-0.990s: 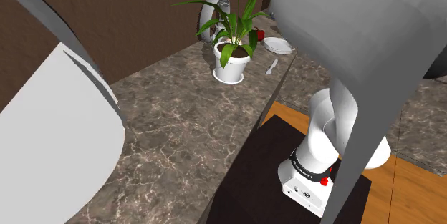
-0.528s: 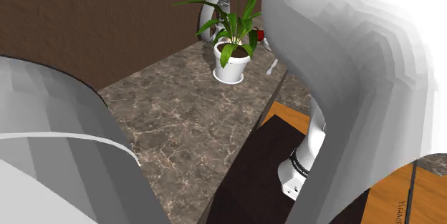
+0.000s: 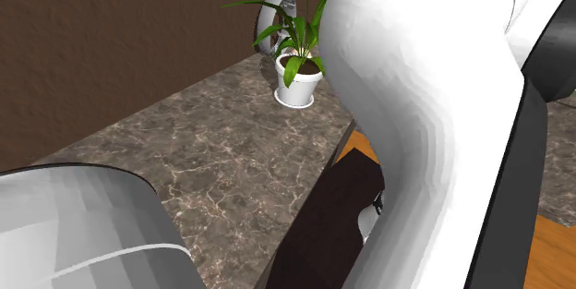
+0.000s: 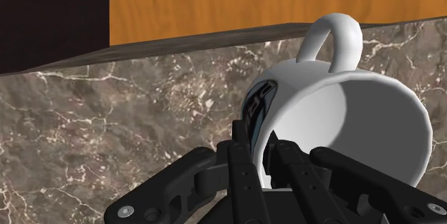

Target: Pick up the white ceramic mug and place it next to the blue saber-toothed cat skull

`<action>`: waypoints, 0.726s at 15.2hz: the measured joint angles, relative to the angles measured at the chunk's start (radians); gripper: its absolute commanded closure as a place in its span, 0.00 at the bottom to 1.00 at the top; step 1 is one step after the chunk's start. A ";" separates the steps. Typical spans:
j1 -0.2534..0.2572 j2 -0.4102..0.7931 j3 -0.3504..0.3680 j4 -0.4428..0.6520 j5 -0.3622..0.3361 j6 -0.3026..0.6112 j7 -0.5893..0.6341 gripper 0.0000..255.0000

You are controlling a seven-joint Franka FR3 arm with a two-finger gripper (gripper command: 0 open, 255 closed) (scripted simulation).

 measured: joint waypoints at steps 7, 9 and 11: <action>0.002 0.028 -0.011 -0.057 -0.021 0.080 0.012 1.00; 0.004 0.037 -0.014 -0.075 -0.028 0.105 0.017 1.00; 0.005 0.045 -0.018 -0.091 -0.035 0.128 0.022 1.00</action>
